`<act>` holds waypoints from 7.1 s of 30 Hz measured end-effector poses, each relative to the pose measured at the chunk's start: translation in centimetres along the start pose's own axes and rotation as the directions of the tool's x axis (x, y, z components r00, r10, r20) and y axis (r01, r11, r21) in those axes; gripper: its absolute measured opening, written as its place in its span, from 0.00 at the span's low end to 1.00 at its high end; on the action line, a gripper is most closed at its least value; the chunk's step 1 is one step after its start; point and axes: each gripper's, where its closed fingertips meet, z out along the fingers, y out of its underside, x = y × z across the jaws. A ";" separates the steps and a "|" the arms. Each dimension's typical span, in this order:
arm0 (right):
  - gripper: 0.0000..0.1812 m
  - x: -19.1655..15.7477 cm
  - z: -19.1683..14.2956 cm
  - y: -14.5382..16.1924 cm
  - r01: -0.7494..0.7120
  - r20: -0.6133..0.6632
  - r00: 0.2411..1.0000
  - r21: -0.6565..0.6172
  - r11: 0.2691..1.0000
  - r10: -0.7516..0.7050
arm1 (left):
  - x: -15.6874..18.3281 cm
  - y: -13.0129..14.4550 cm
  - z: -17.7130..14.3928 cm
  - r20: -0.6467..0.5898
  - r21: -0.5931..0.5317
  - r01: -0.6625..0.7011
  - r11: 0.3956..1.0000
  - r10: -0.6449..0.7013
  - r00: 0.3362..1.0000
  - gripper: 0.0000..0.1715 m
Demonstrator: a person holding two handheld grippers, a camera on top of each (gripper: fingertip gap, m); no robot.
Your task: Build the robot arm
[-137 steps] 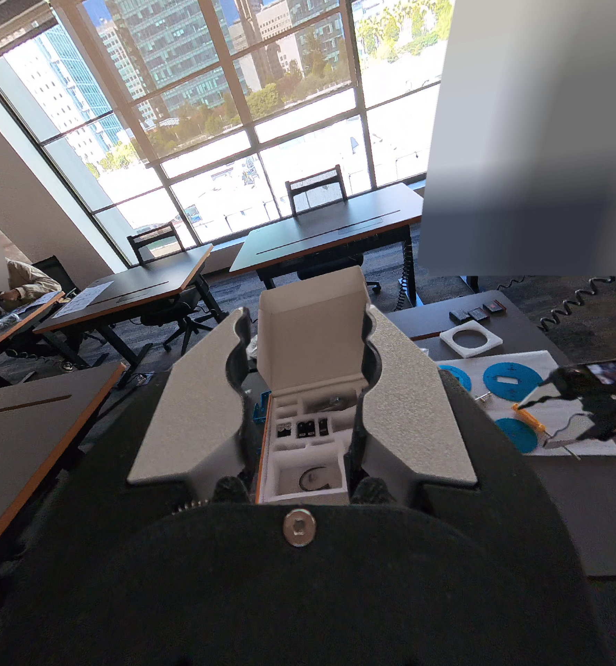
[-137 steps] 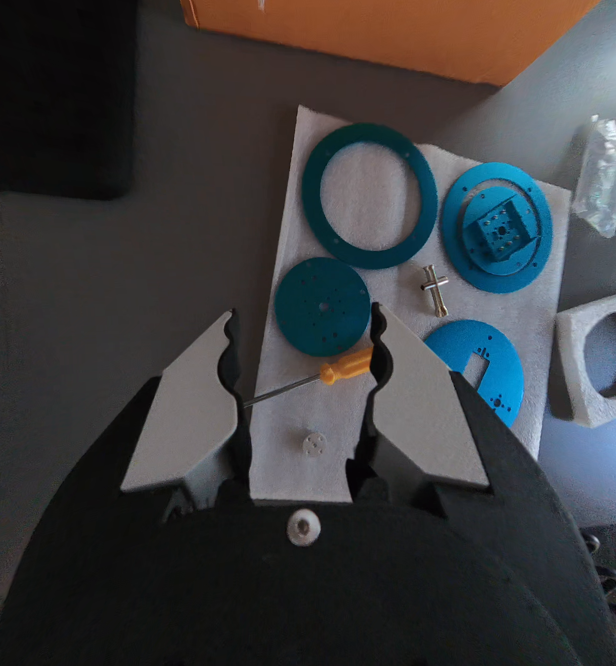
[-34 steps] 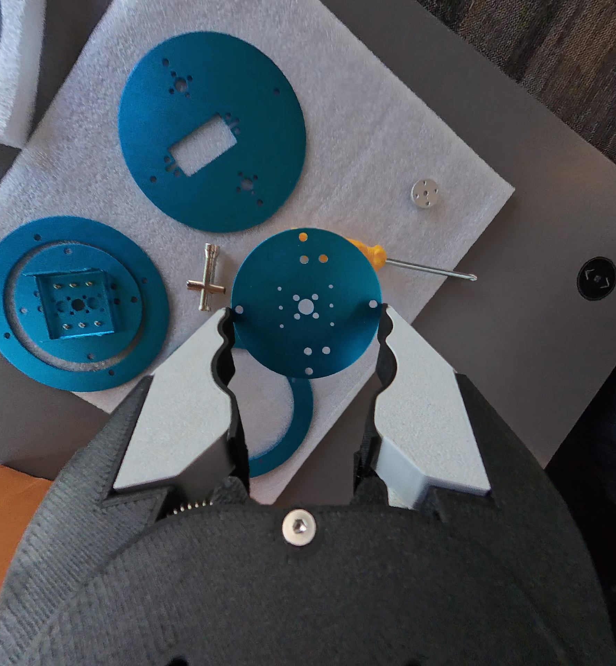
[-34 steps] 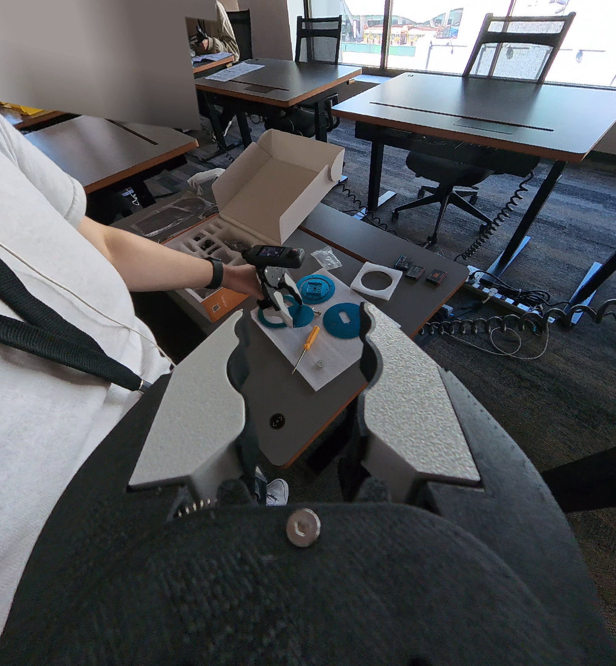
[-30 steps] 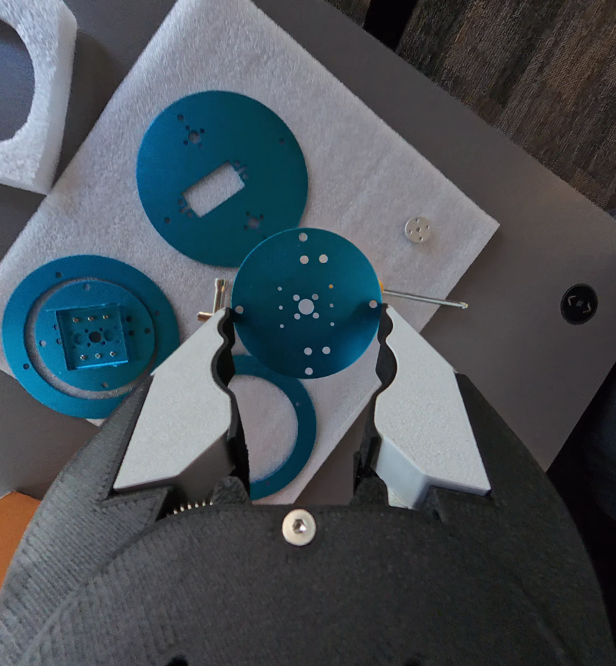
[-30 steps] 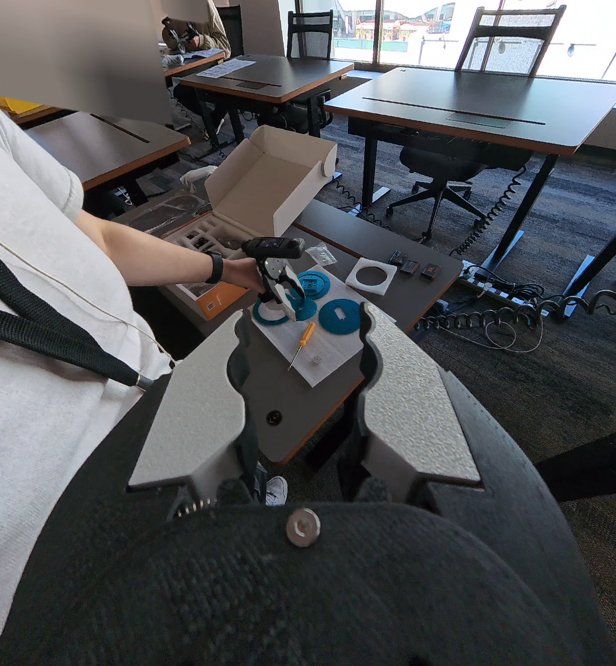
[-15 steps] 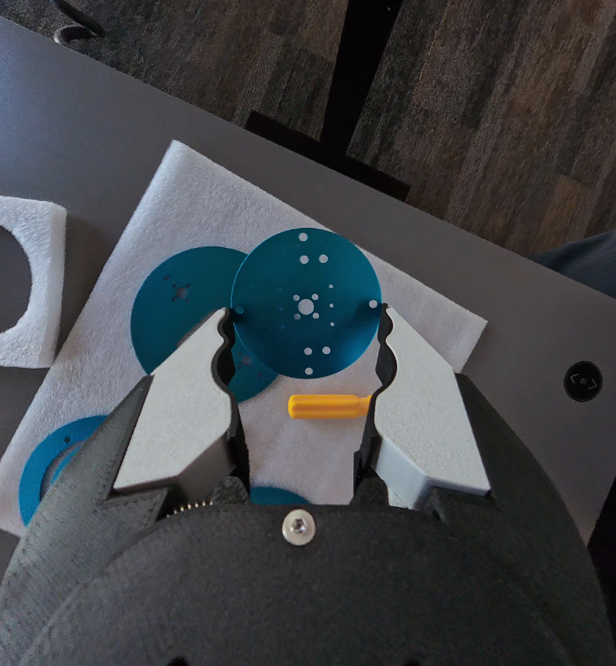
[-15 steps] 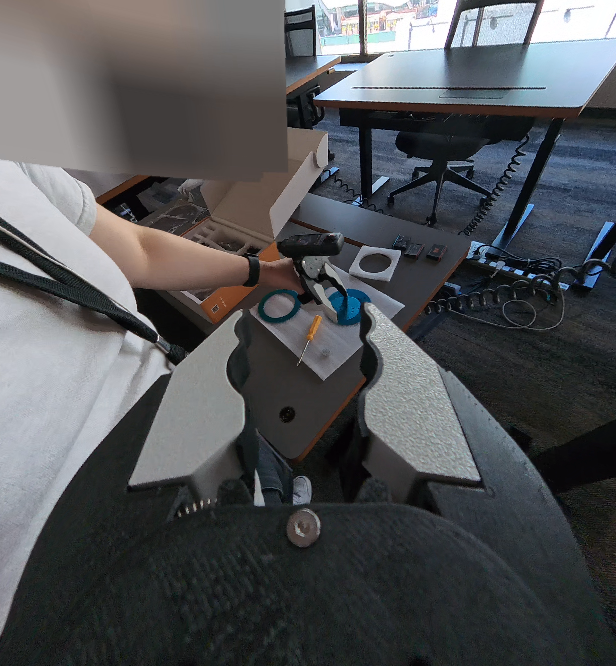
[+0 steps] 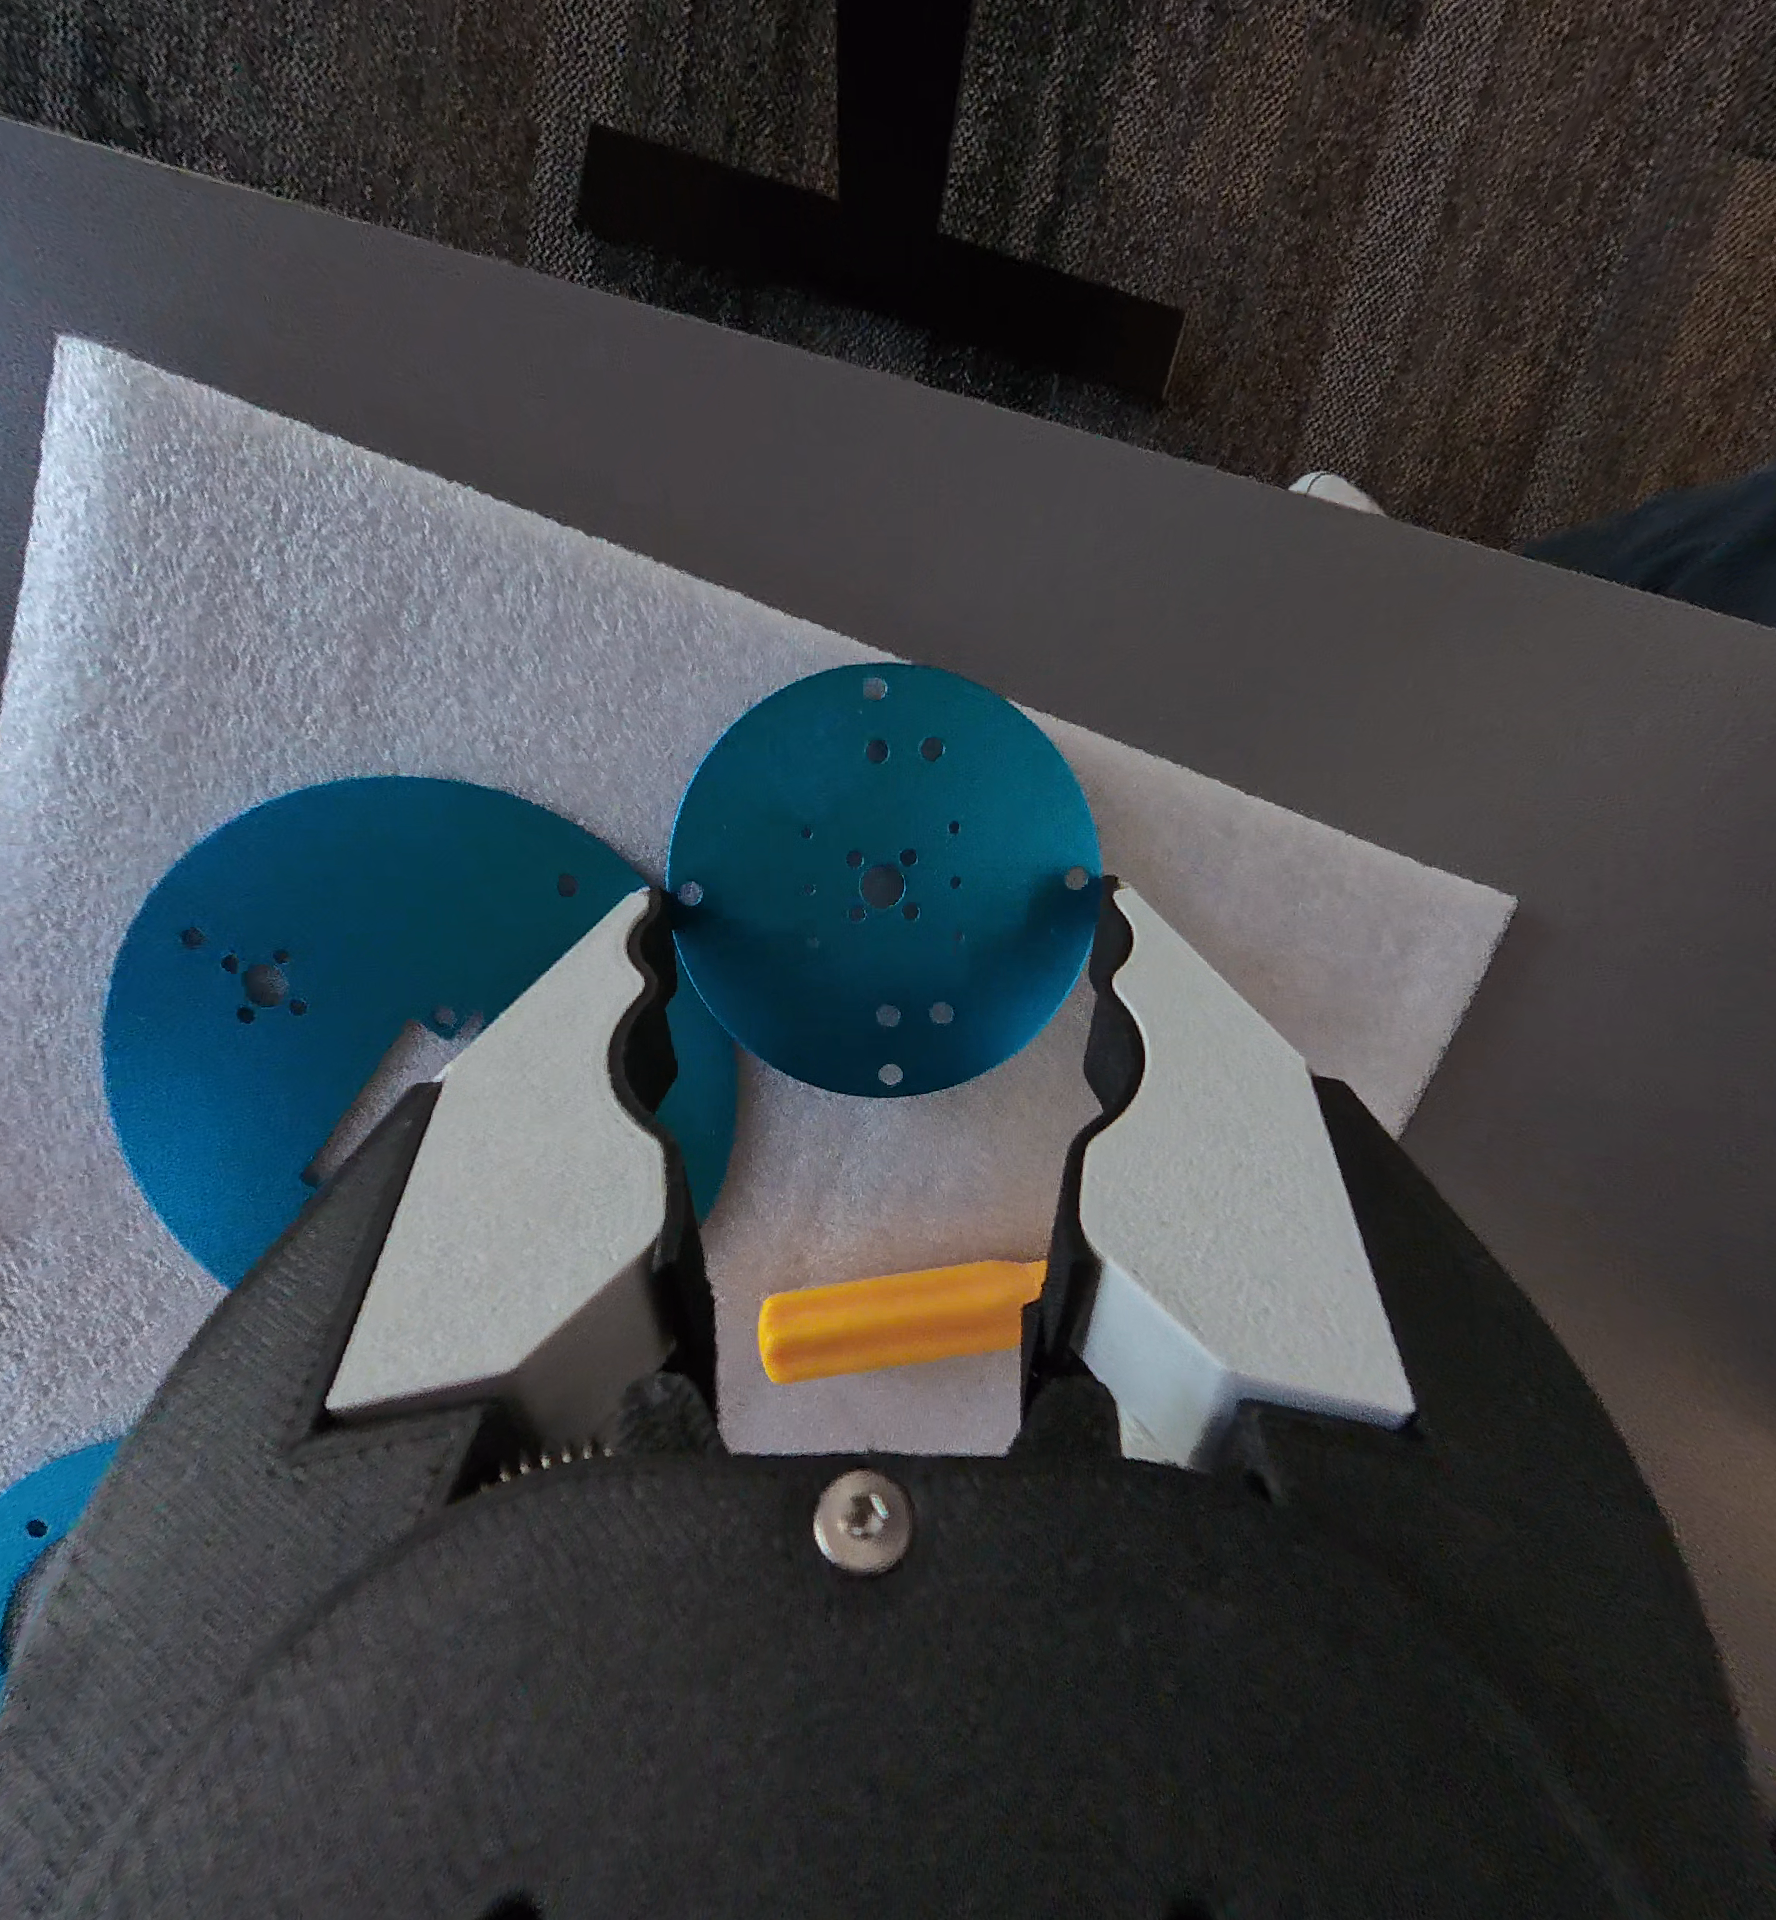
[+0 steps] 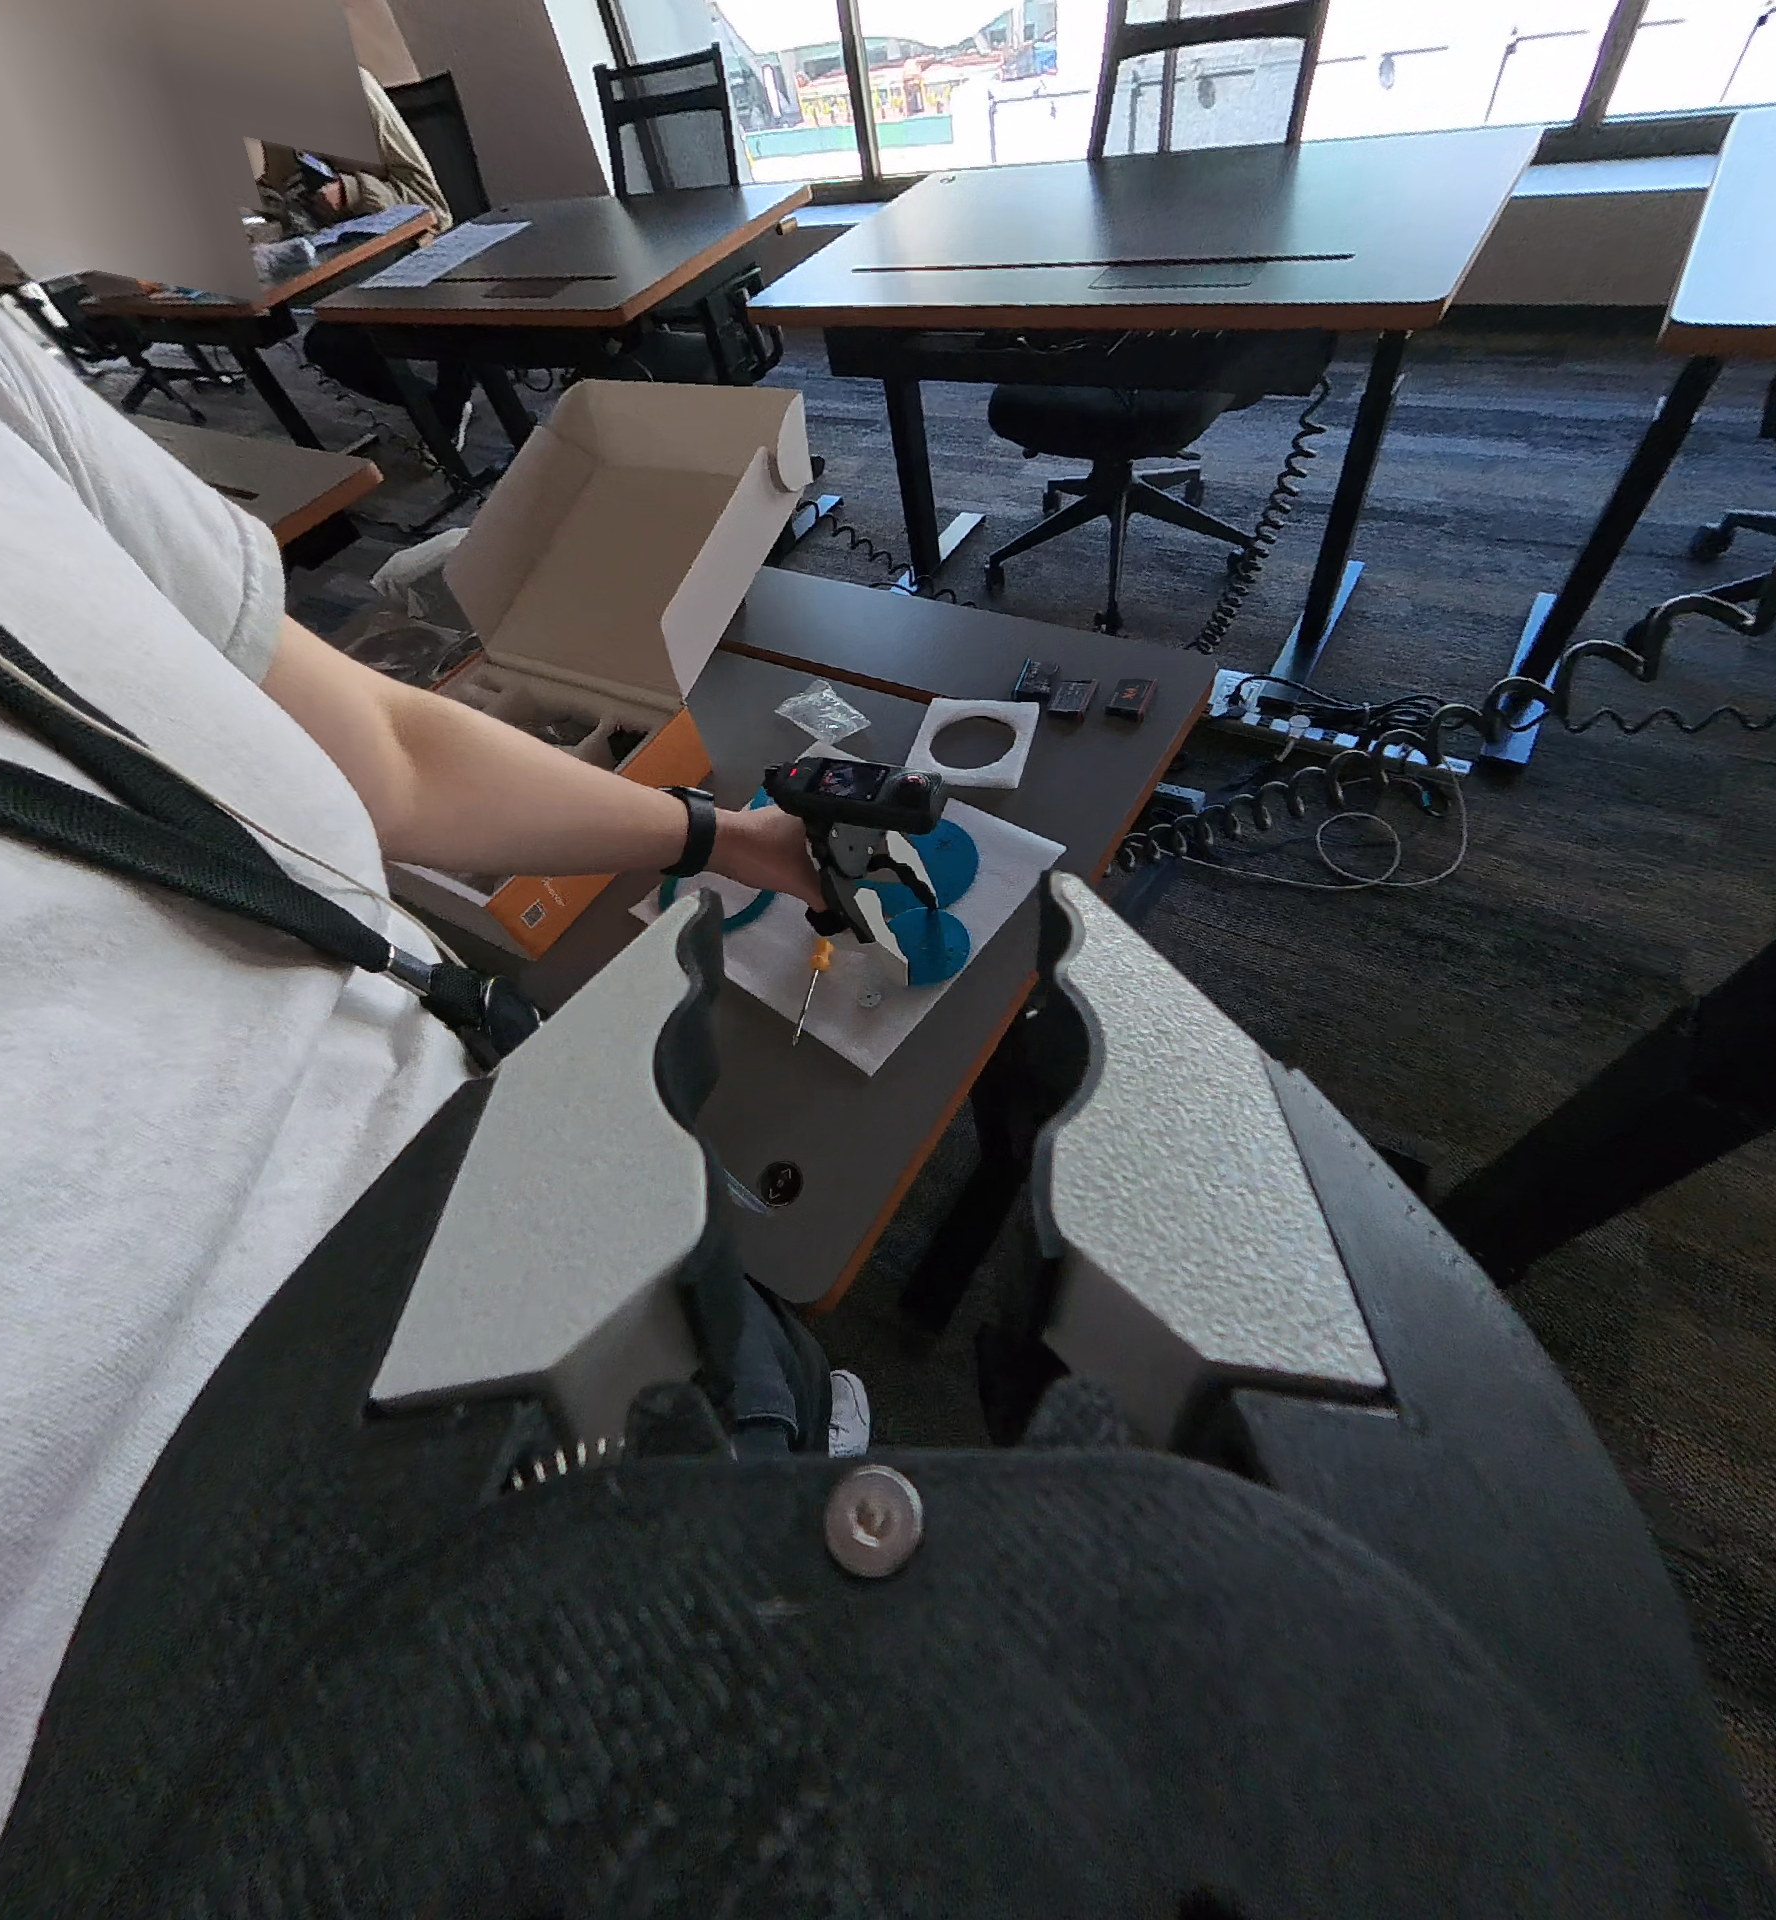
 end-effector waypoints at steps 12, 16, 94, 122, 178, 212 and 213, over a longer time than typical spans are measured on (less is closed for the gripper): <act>0.34 0.6 -7.2 1.1 0.059 -0.130 0.990 0.094 0.994 -0.047 | -2.3 -8.1 -10.9 0.084 0.389 0.265 0.883 -0.320 0.944 0.41; 0.34 3.1 -11.7 1.2 0.090 -0.130 0.989 0.152 0.984 -0.070 | 0.1 -16.9 -21.1 0.109 0.701 0.221 0.678 -0.408 0.907 0.38; 0.25 15.5 -30.4 -9.9 0.183 0.805 0.267 0.497 0.848 -0.530 | 53.1 -29.3 -43.3 0.221 0.975 0.023 0.220 -0.972 -0.074 0.30; 0.22 -9.0 18.3 20.9 0.504 0.687 0.701 -0.288 0.814 -0.191 | 41.5 3.4 -47.9 0.296 0.900 0.326 0.290 -0.955 0.034 0.27; 0.08 -38.7 53.0 10.3 -0.497 0.459 0.241 -0.698 0.515 0.855 | 18.8 36.2 -42.1 -0.005 0.797 0.592 0.120 -0.978 0.206 0.19; 0.09 -12.1 49.4 21.7 -0.718 0.019 0.514 -0.537 0.442 0.858 | 14.0 34.5 -42.1 0.093 0.750 0.594 0.292 -0.935 0.342 0.18; 0.09 -11.9 49.4 21.5 -0.738 0.020 0.489 -0.524 0.425 0.872 | 13.7 34.1 -42.1 0.078 0.753 0.593 0.285 -0.934 0.349 0.18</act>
